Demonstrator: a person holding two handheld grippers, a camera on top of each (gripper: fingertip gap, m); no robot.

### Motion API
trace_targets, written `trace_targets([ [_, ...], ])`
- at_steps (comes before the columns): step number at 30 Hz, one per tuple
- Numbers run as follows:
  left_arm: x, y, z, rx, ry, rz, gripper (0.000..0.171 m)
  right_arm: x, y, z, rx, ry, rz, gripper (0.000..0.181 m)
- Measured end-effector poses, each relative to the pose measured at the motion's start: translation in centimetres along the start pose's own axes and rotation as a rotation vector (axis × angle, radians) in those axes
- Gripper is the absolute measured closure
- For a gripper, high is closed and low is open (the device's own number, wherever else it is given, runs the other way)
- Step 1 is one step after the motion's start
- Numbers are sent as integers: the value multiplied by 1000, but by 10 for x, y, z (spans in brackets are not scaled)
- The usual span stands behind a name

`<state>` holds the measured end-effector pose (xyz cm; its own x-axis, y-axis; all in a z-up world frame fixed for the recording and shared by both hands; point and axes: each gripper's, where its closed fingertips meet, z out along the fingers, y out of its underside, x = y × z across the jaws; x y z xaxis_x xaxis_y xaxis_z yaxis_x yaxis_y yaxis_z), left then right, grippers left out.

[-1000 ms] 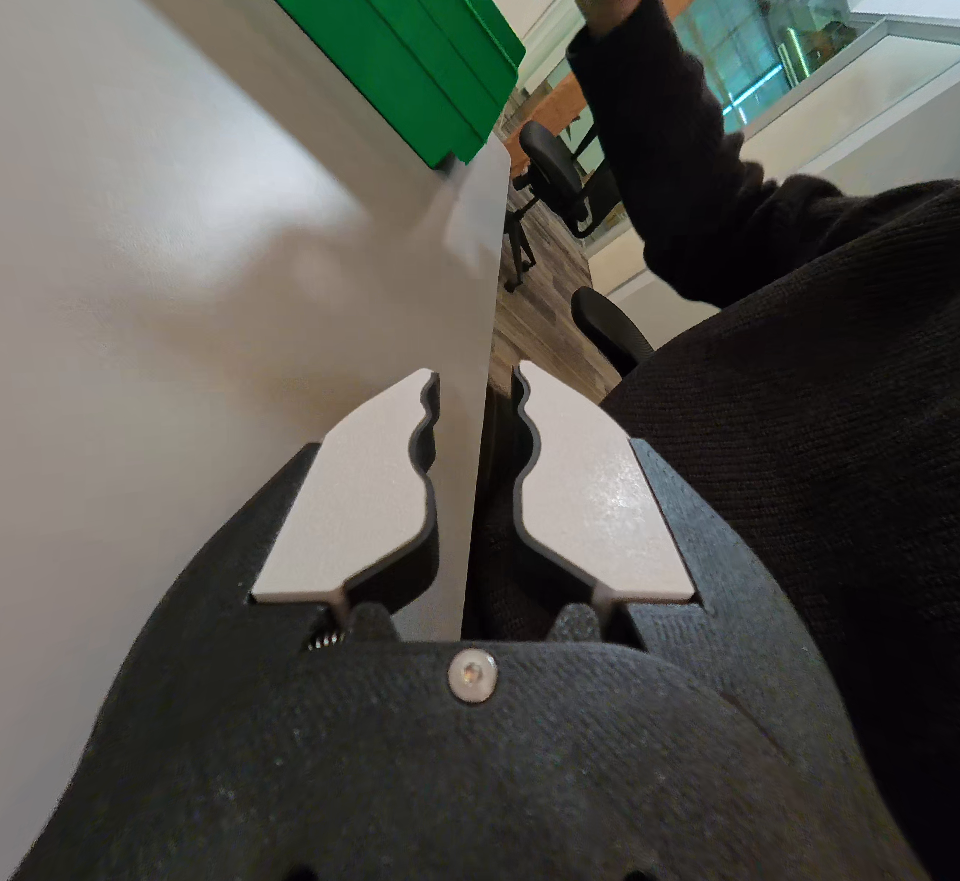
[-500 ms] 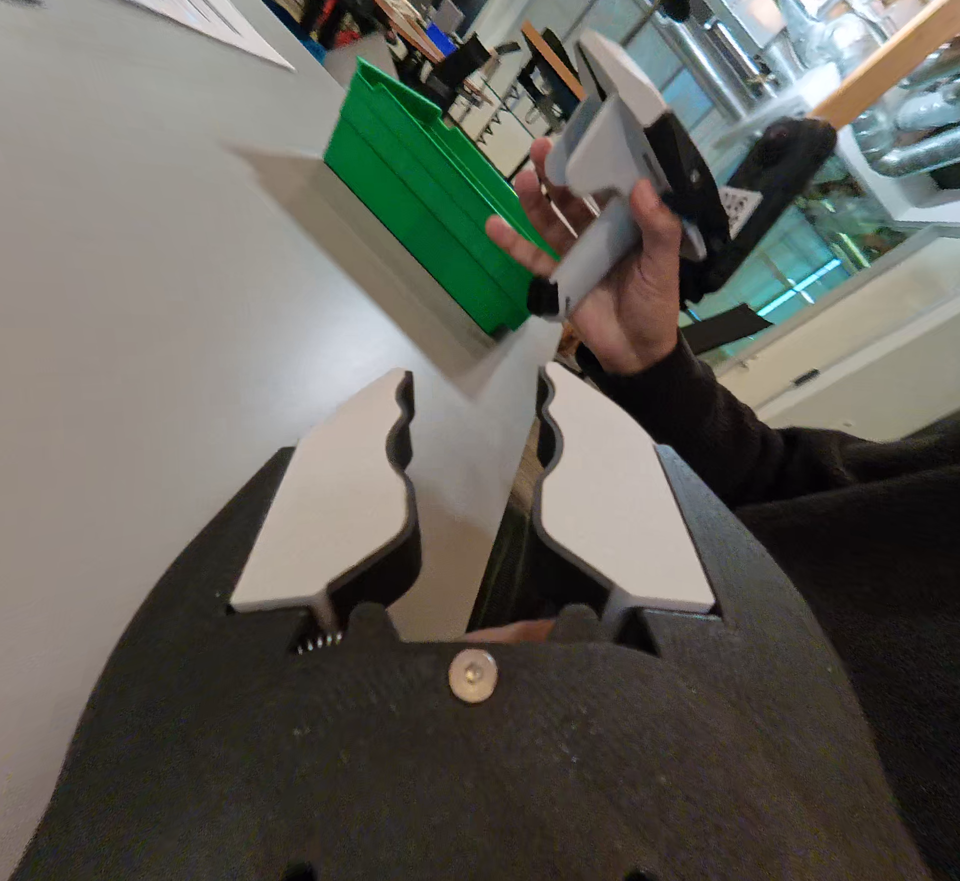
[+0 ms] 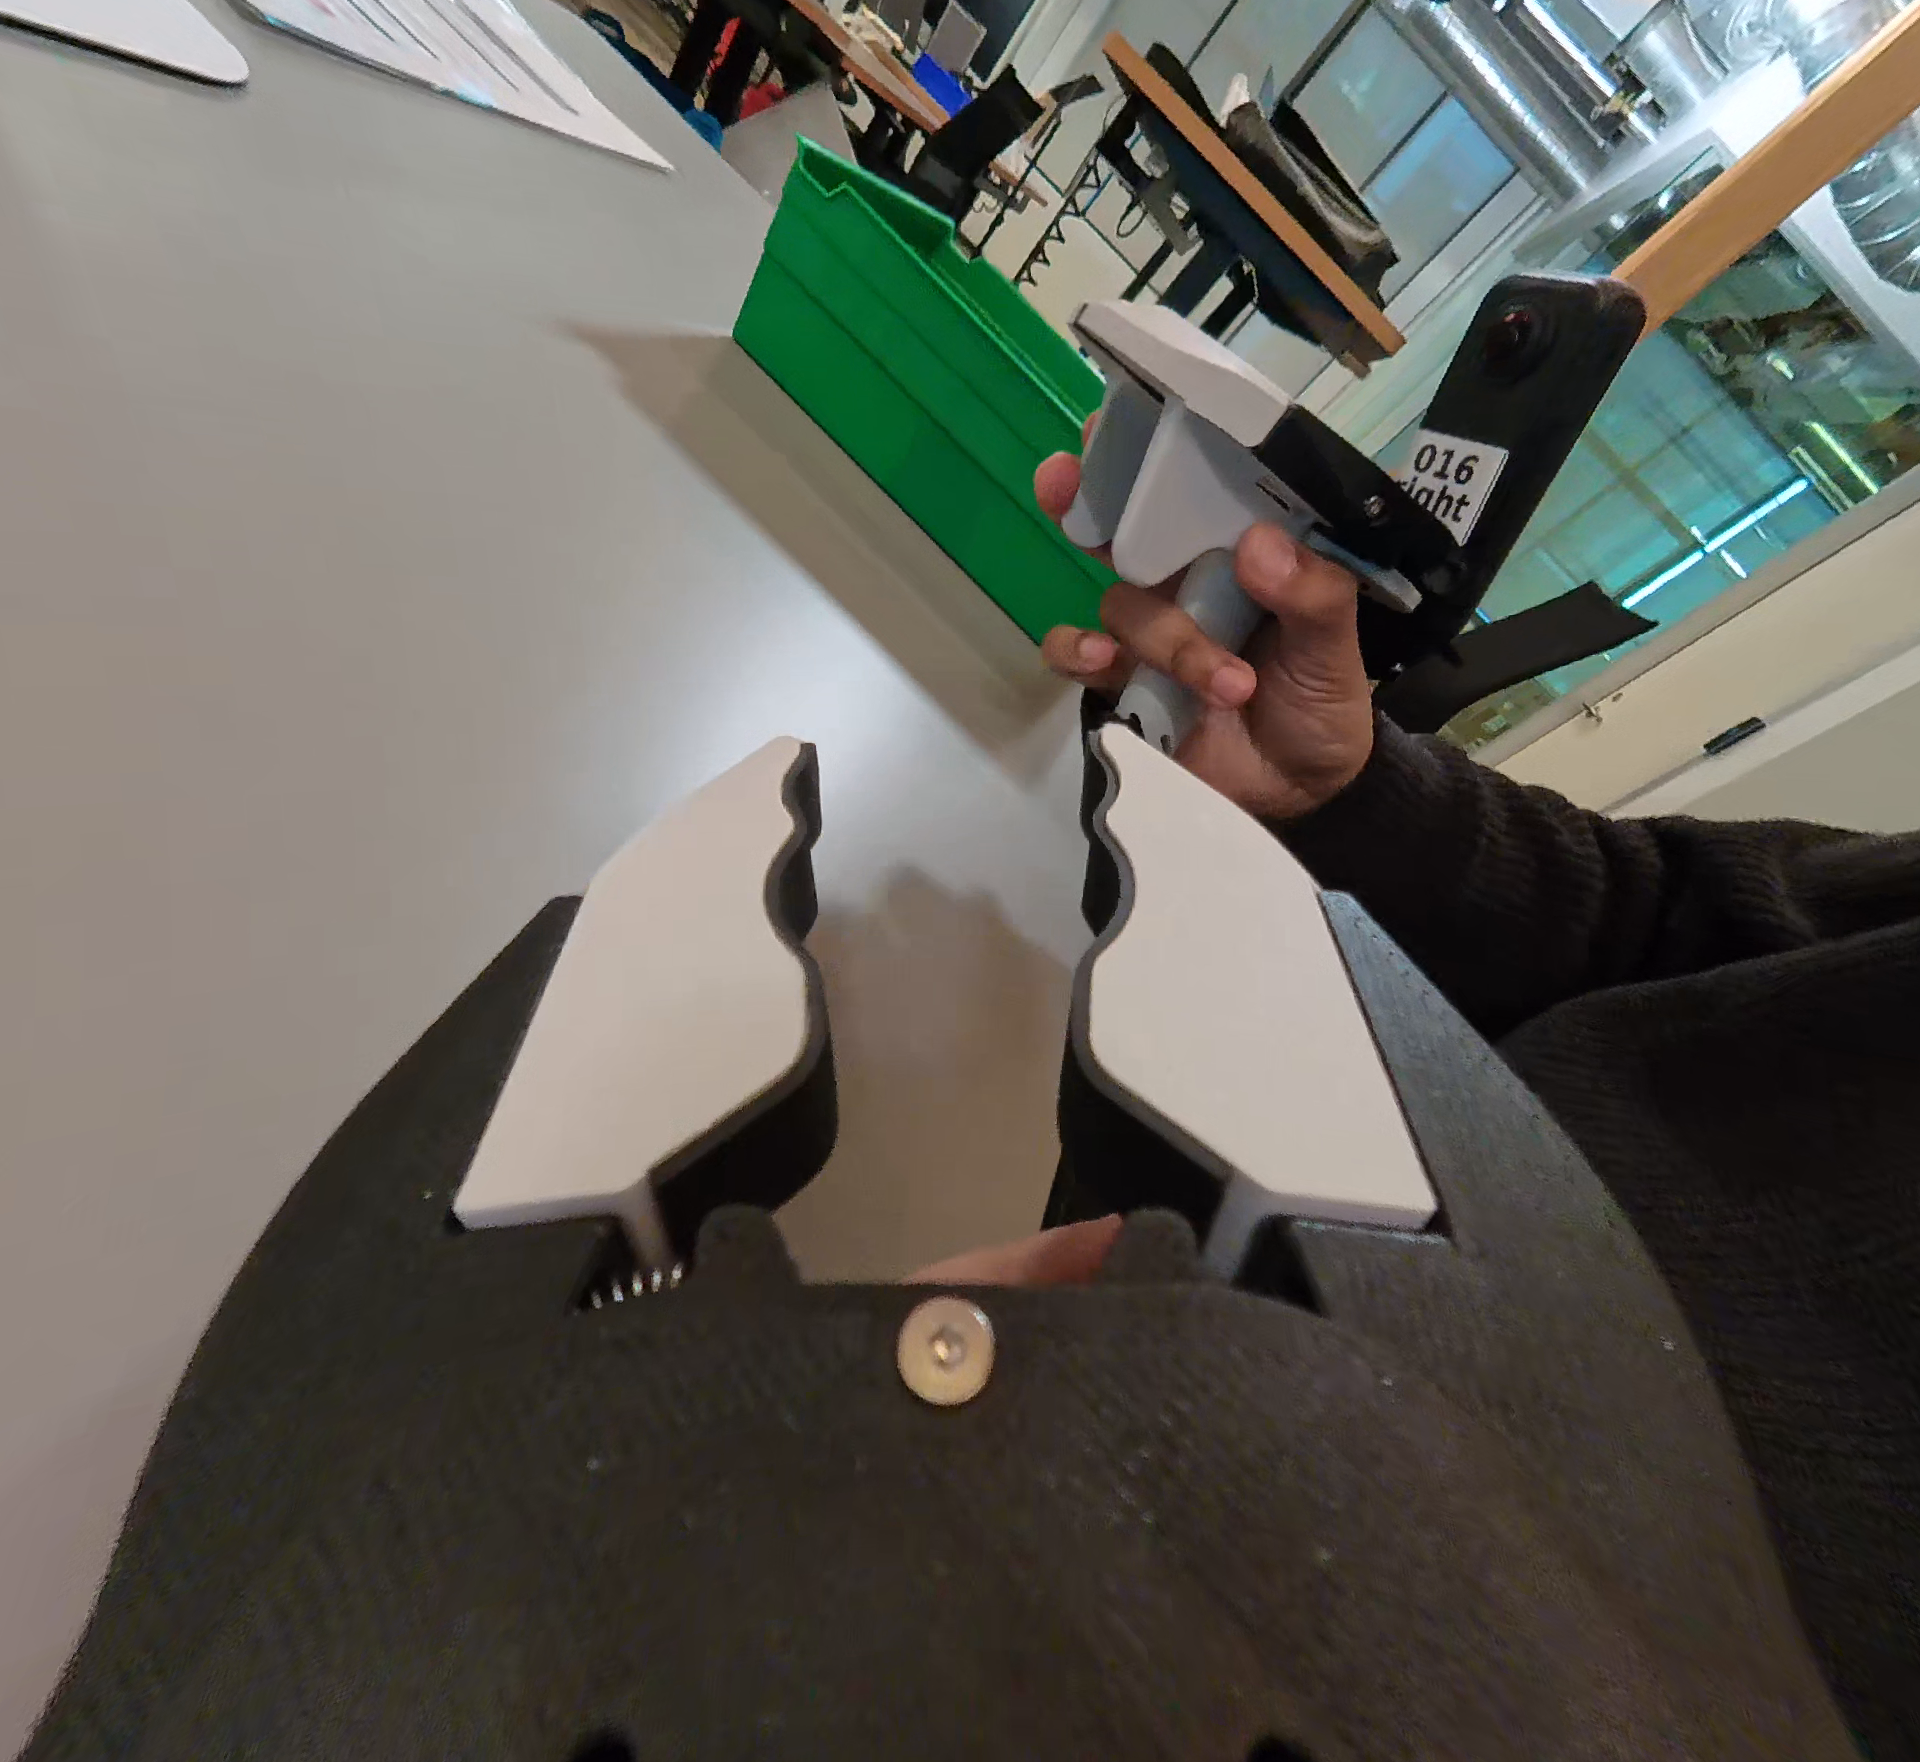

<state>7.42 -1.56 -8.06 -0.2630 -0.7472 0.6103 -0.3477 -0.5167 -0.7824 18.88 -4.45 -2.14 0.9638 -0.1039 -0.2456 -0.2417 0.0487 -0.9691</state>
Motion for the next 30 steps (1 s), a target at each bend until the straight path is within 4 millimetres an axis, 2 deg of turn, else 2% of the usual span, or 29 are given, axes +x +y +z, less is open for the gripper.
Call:
trace_targets([
  [4, -7, 8, 3, -44, 4, 4, 122, 9, 18, 4, -42, 66, 10, 181],
  [8, -9, 11, 5, -66, 12, 13, 122, 10, 14, 2, 10, 68, 3, 181],
  [11, -12, 14, 5, -89, 4, 44, 123, 10, 17, 4, -24, 50, 56, 178],
  [14, -15, 17, 5, -114, -4, 80, 123, 0, 22, 3, -35, -28, 14, 181],
  [16, -16, 20, 5, -134, 2, 87, 123, -20, 23, 1, -22, -181, 6, 181],
  [19, -16, 21, 6, -139, 12, 79, 123, -27, 22, 0, 2, -234, 45, 181],
  [21, -15, 20, 5, -134, 20, 76, 127, -26, 18, -1, 37, -231, 69, 181],
  [23, -10, 22, 2, -152, 65, 69, 143, -23, 17, -1, 56, -221, 60, 181],
  [24, -8, 22, 2, -156, 76, 64, 145, -22, 16, -2, 71, -222, 59, 181],
  [30, -15, 17, 2, -122, 28, 91, 135, -3, 6, -3, 112, -140, 199, 181],
])
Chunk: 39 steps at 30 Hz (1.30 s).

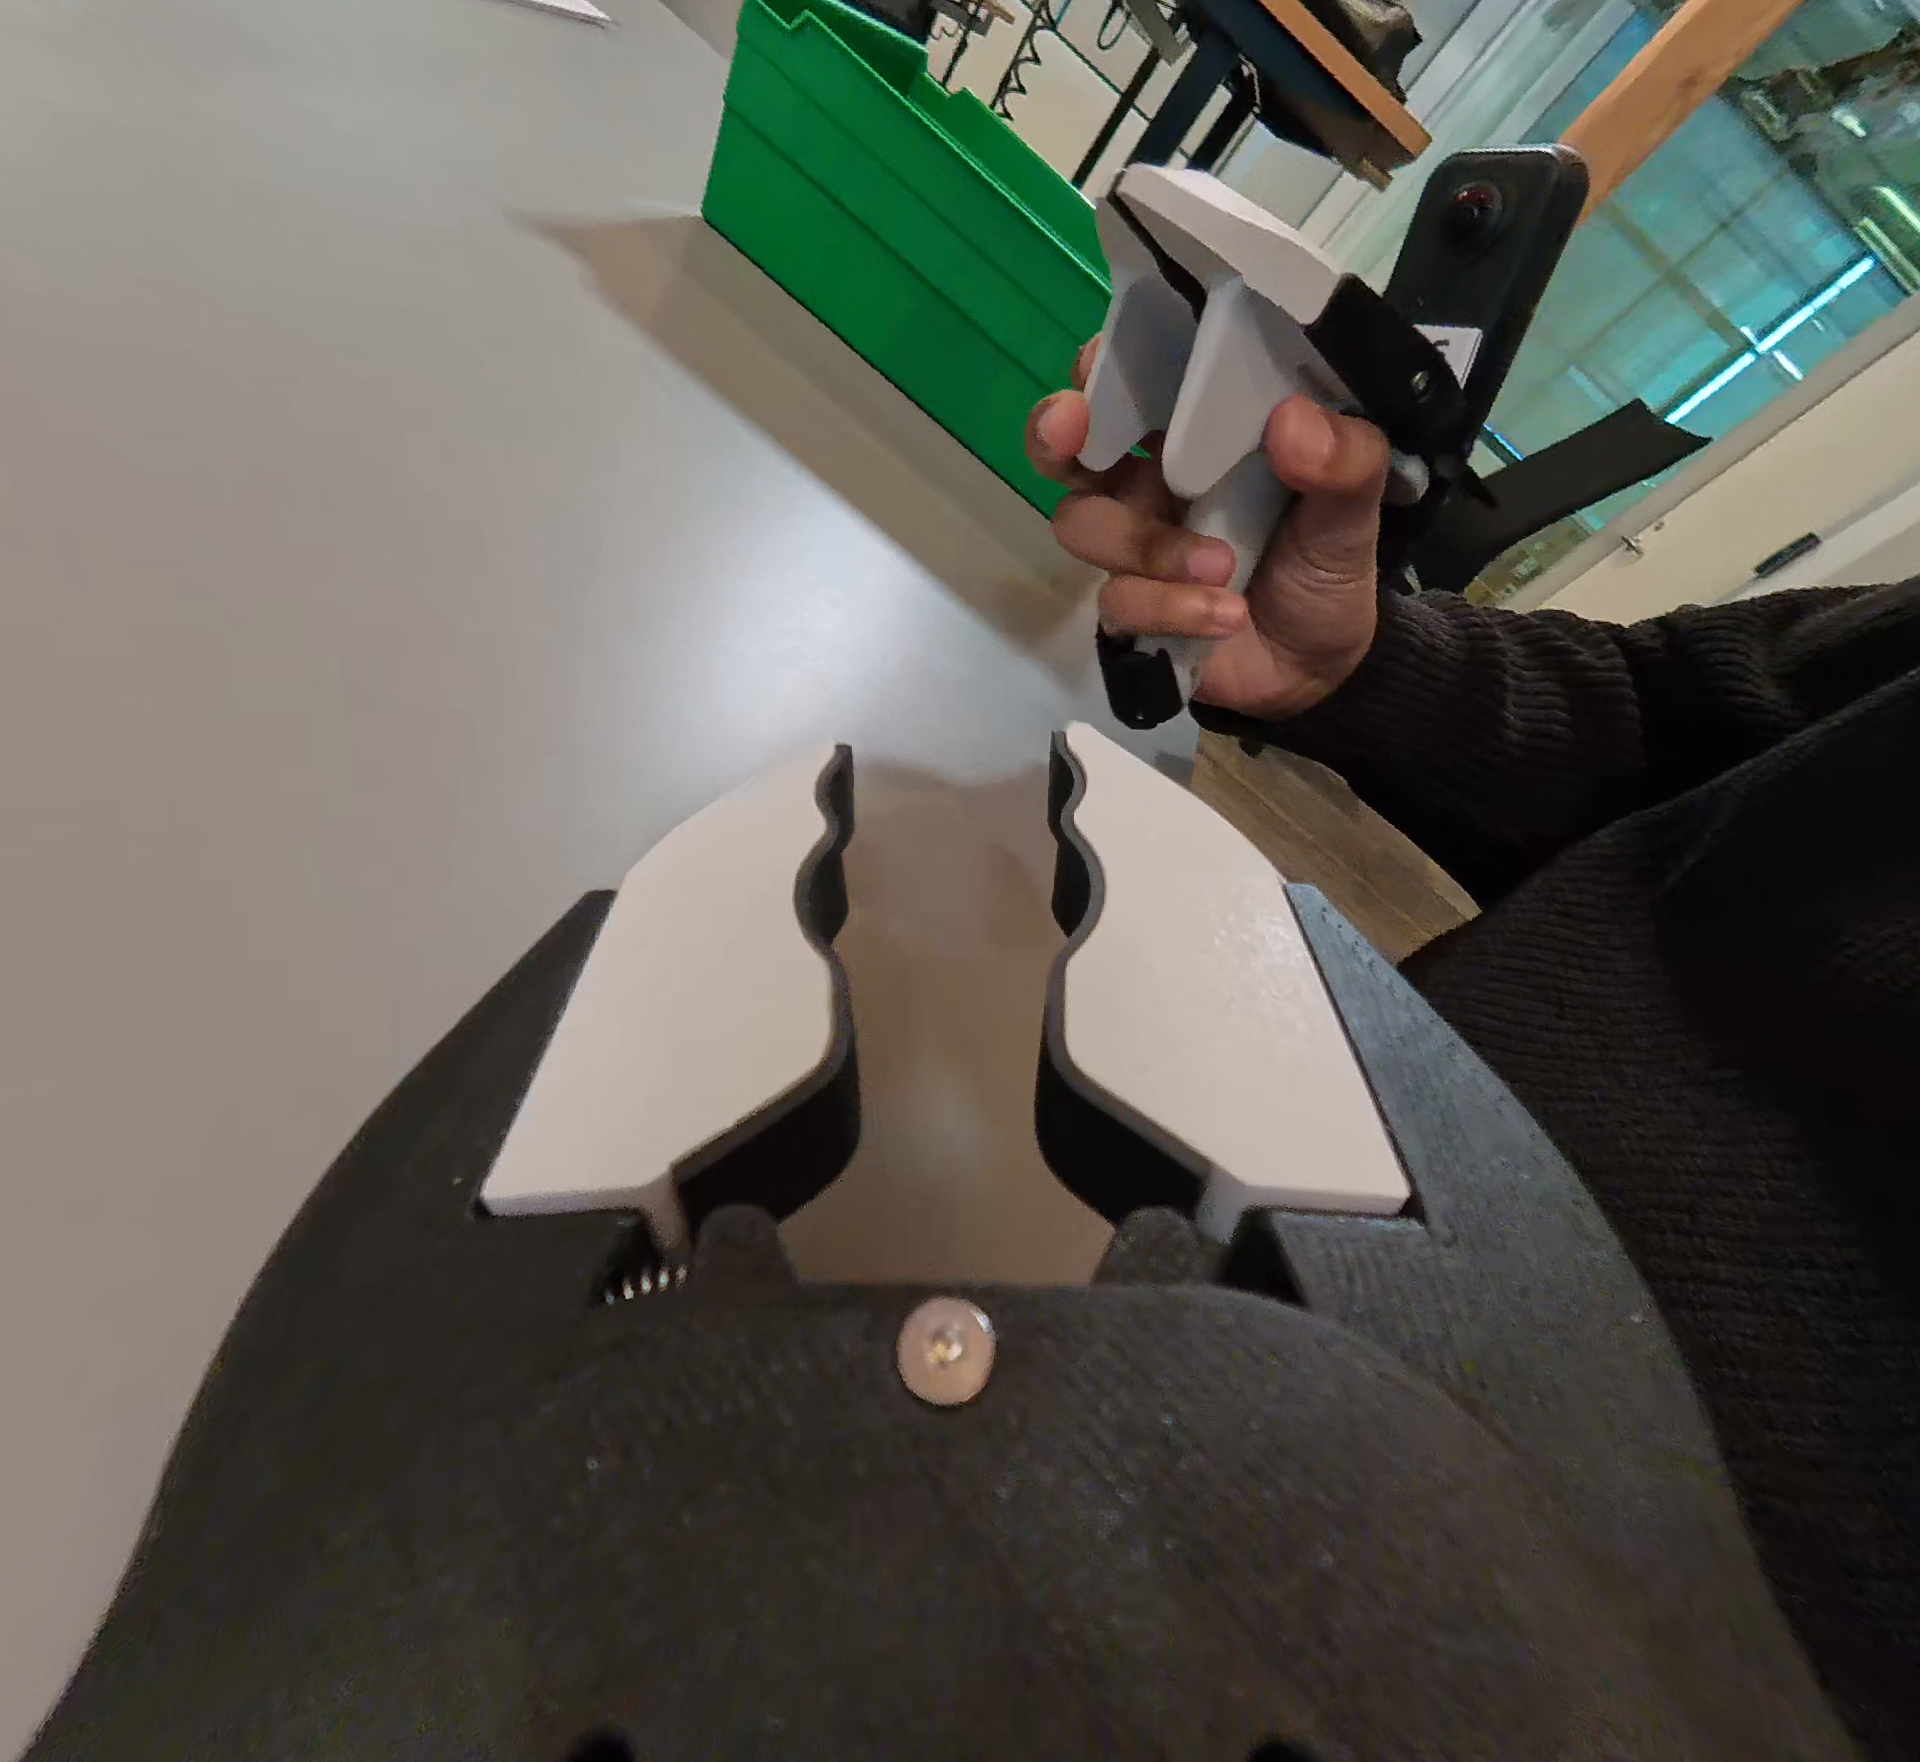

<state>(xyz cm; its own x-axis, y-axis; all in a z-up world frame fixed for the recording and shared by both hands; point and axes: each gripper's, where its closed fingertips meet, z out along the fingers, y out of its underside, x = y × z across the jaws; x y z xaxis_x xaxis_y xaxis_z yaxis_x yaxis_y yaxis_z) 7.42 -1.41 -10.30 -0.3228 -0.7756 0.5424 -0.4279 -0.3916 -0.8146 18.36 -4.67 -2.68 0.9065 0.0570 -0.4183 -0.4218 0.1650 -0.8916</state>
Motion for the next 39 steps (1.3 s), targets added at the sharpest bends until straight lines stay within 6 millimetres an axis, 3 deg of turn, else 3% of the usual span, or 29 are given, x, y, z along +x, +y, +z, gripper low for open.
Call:
trace_targets([
  [5, -9, -7, -3, 44, -57, 3, 124, -6, 2, 0, -32, -51, 0, 181],
  [12, -15, -14, -7, 95, -87, -19, 118, -17, 30, 3, -170, -116, -28, 181],
  [21, -18, -20, -12, 126, -147, 50, 106, -16, 65, 7, -351, -123, 34, 142],
  [32, -25, -29, -20, 174, -226, 94, 100, -21, 92, 6, -478, -135, -27, 135],
  [39, -24, -25, -18, 154, -213, 68, 100, -17, 109, 5, -588, -91, 45, 106],
])
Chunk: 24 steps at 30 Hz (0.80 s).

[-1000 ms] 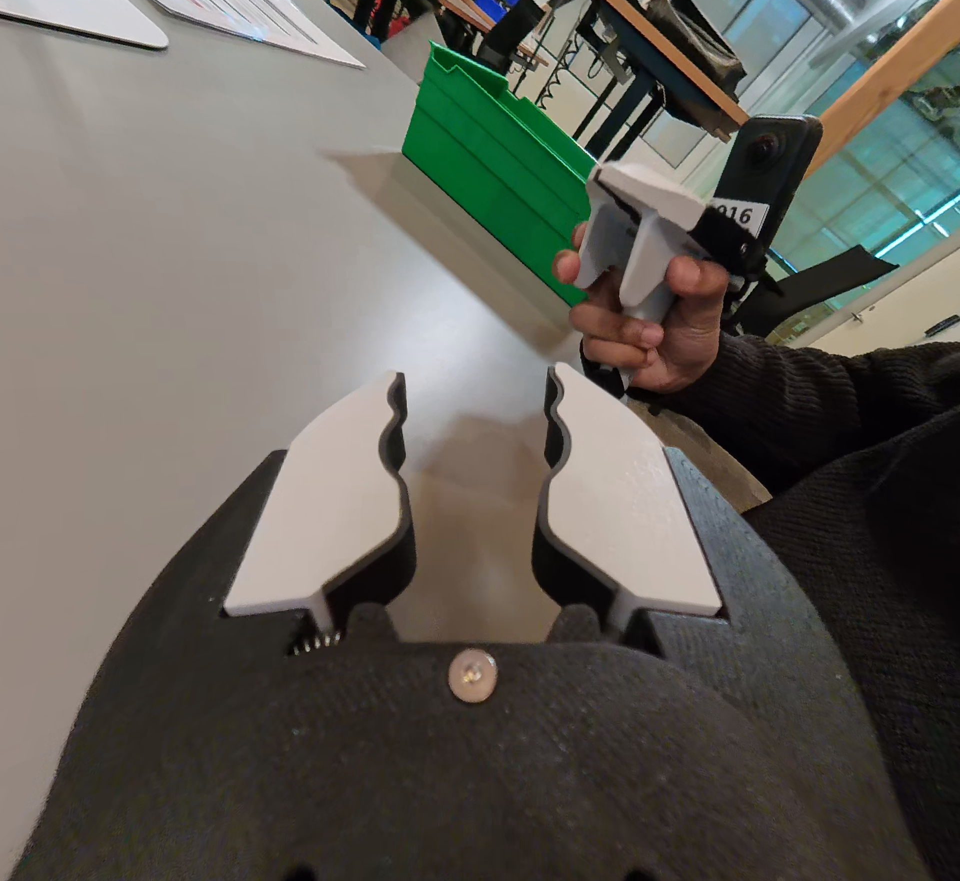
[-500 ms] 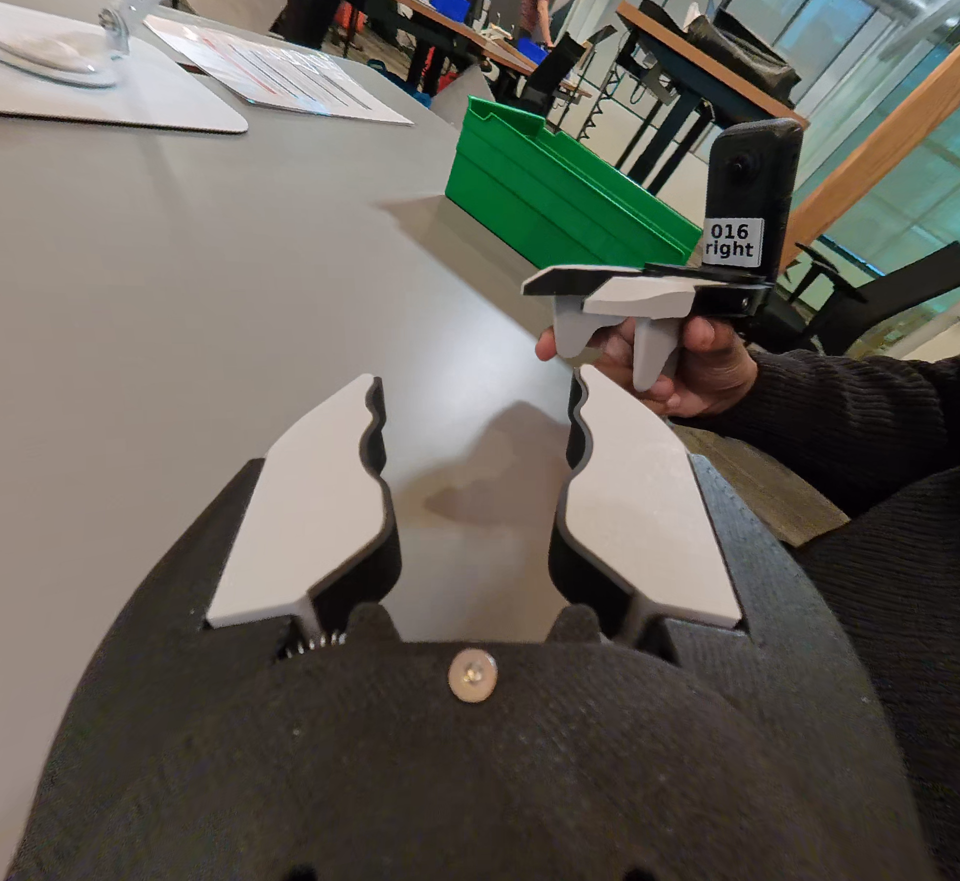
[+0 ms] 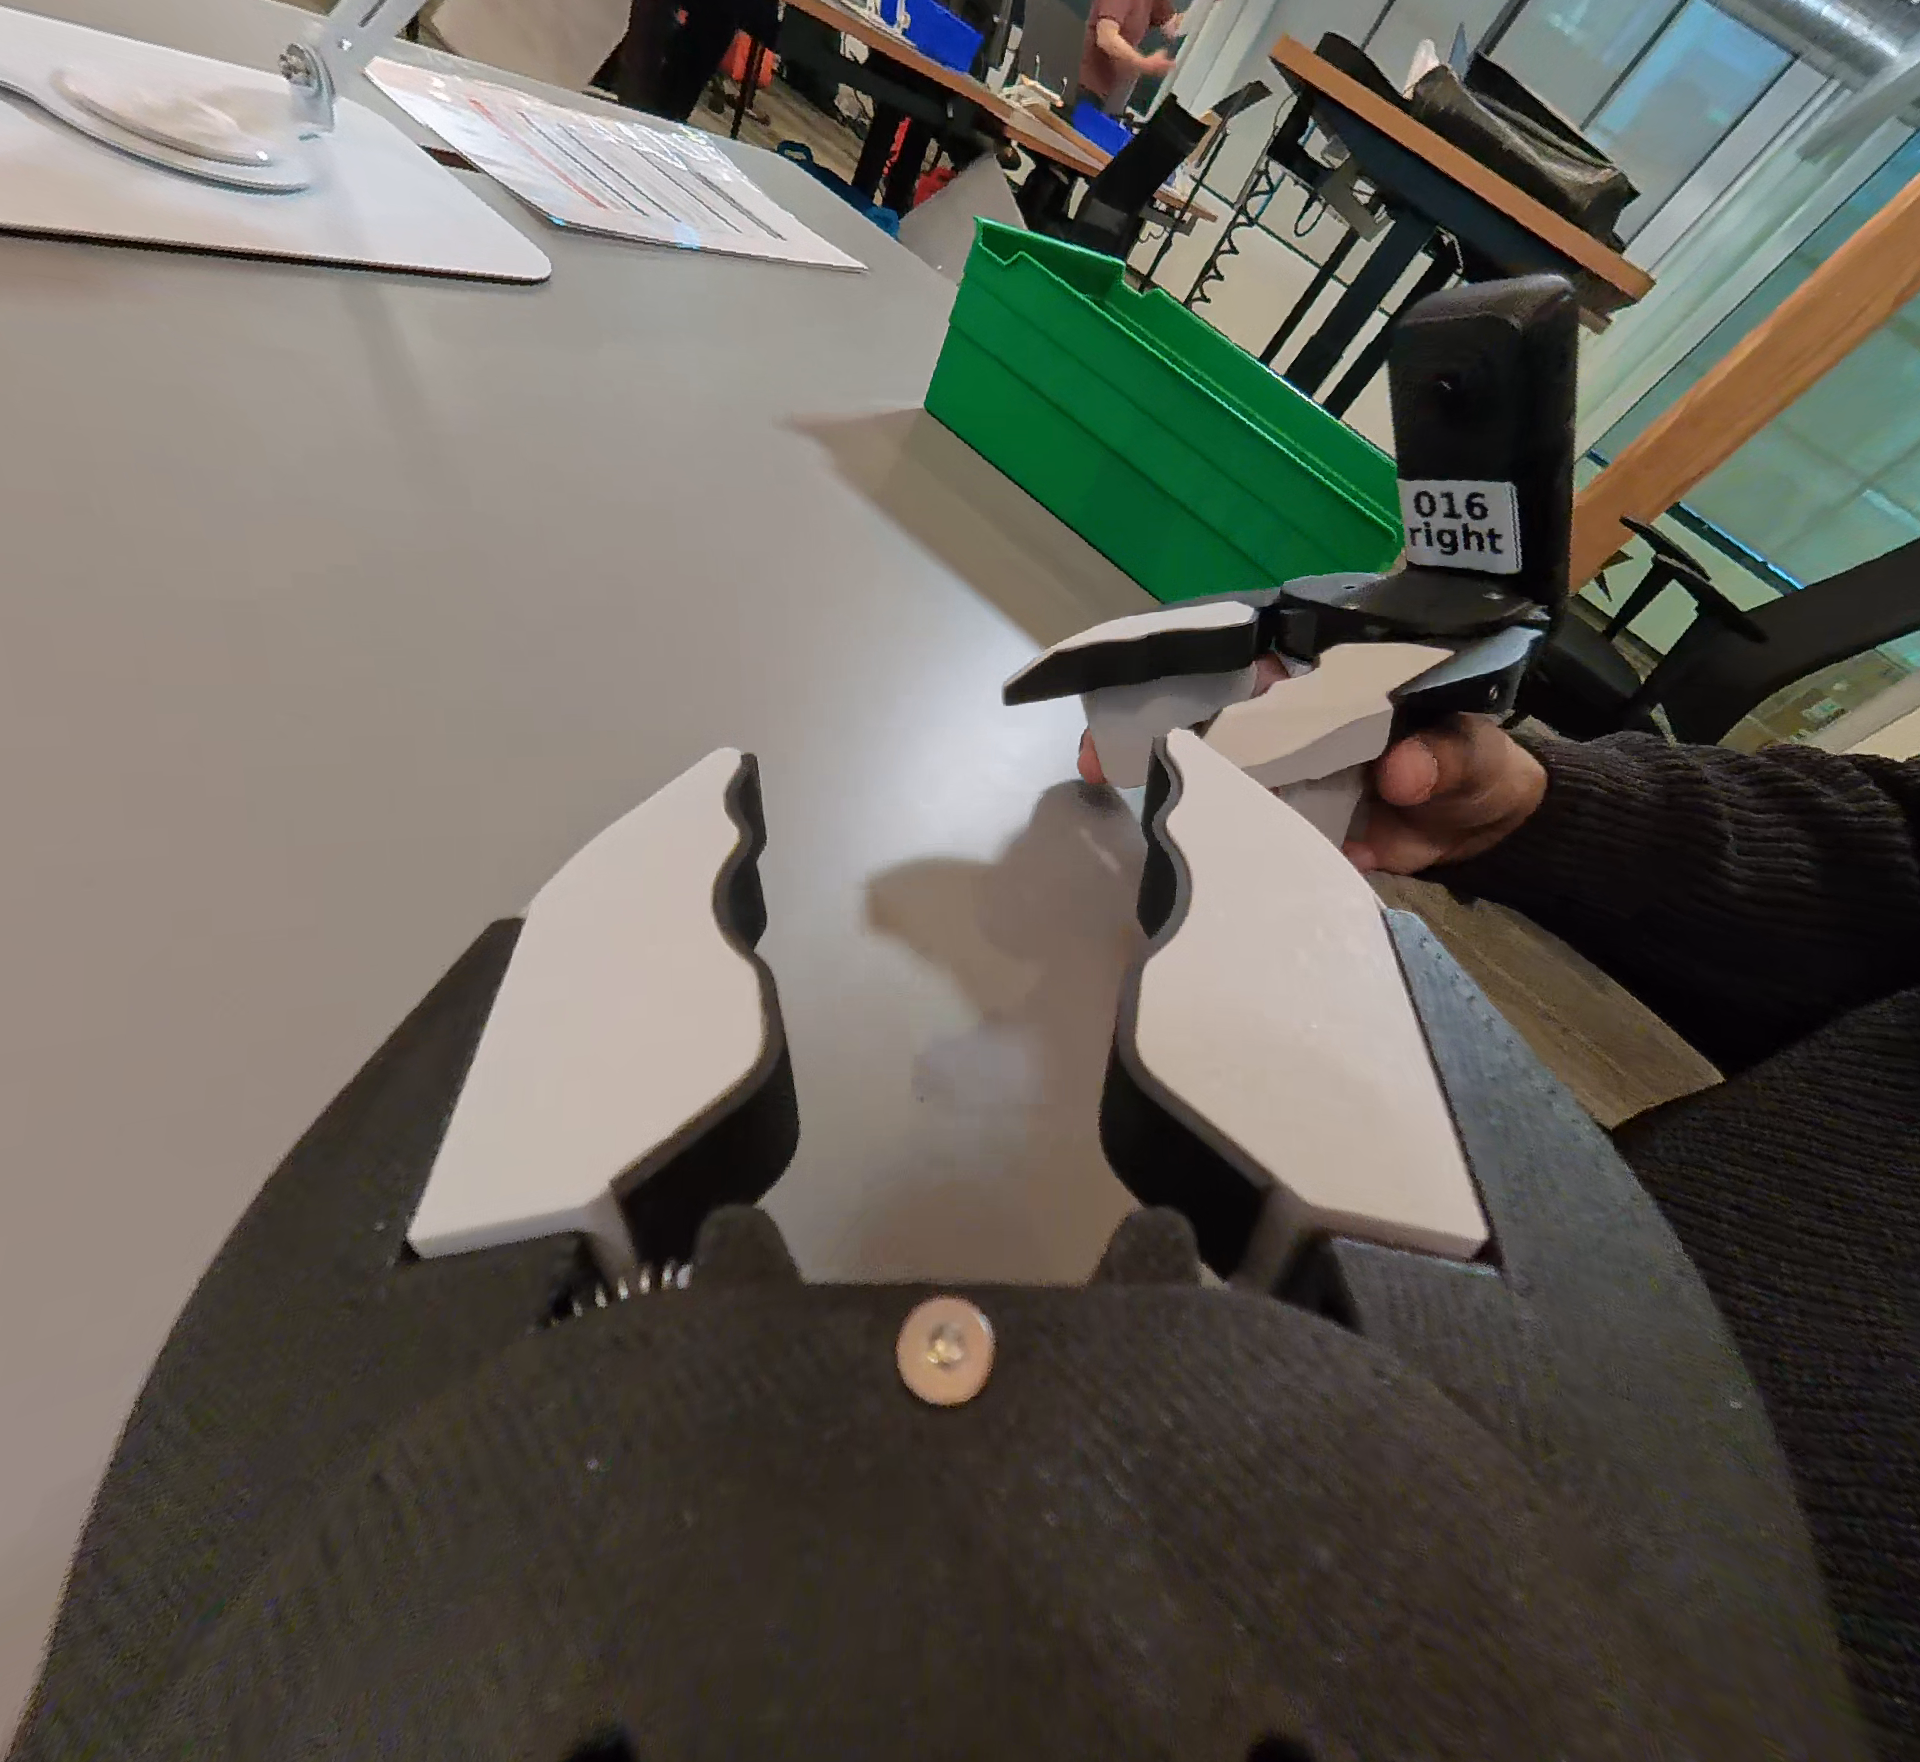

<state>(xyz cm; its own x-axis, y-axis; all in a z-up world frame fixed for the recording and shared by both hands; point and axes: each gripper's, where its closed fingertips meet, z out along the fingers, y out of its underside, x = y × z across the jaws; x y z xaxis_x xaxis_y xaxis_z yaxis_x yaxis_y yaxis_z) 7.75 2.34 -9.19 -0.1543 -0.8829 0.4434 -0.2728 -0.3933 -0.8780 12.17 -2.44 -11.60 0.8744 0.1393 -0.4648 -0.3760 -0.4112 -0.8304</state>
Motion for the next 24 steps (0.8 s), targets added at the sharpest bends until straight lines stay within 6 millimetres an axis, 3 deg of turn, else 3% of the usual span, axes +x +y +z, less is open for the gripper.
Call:
trace_targets([
  [4, 0, 1, 1, -7, 1, -3, 99, -2, 3, 2, -19, -8, 7, 108],
  [7, -1, 2, 1, -12, -12, 3, 99, -6, 4, 2, -21, -45, -12, 132],
  [9, -2, 3, 1, -18, -23, 8, 99, -8, 3, 2, -14, -56, -21, 137],
  [11, -3, 4, 2, -27, -33, 22, 98, -8, 1, 1, -1, -47, -30, 134],
  [13, -3, 7, 3, -41, -45, 54, 98, -9, 0, 0, 3, -43, -42, 114],
  [16, -5, 12, 4, -82, -84, 124, 99, -9, 3, 0, -18, -27, -55, 109],
  [24, -15, 22, 5, -166, -207, 302, 102, 4, -1, -3, -4, 1, -30, 117],
])
